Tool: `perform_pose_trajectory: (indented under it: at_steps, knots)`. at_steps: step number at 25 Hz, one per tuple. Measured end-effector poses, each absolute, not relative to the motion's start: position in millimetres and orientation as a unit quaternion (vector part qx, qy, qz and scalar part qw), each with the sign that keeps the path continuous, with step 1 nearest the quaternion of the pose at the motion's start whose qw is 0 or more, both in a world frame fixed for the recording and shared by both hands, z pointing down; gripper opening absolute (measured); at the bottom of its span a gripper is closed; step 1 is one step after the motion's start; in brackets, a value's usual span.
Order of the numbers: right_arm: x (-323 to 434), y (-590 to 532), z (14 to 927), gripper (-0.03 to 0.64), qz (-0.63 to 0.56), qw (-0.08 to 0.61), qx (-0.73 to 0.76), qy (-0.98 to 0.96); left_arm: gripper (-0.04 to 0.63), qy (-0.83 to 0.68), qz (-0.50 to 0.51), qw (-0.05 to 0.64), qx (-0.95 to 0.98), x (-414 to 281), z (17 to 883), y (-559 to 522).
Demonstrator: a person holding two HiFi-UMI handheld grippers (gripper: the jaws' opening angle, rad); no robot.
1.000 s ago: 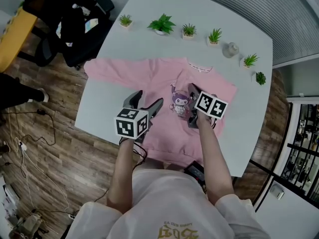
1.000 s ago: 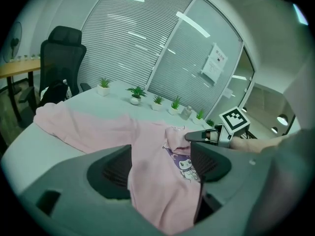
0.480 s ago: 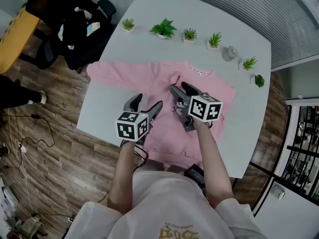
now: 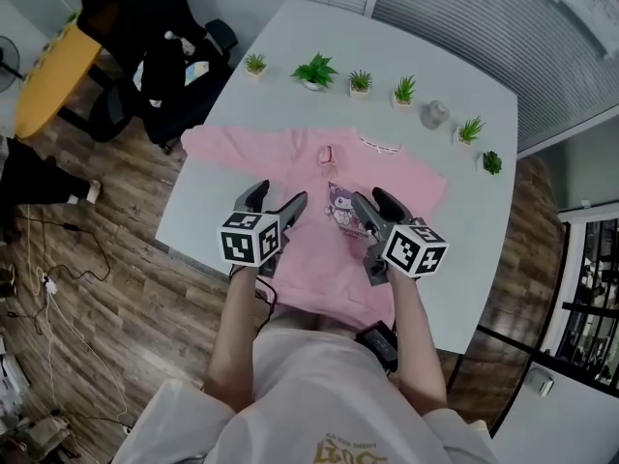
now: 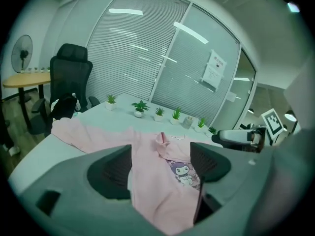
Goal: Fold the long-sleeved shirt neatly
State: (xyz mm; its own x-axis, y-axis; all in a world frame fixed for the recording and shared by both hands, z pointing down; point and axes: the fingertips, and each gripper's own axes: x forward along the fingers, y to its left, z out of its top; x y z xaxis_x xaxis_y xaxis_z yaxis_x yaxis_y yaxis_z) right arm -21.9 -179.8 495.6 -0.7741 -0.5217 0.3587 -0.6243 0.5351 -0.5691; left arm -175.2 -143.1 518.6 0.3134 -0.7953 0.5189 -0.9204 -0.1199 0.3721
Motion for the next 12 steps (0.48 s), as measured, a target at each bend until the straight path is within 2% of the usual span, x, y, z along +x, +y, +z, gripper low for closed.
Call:
perform_pose_trajectory:
  at_steps: [12]
  knots:
    - [-27.7, -120.8, 470.7, 0.255, 0.314, 0.064, 0.295, -0.9, 0.39, -0.631, 0.091, 0.295, 0.711, -204.5, 490.7, -86.9]
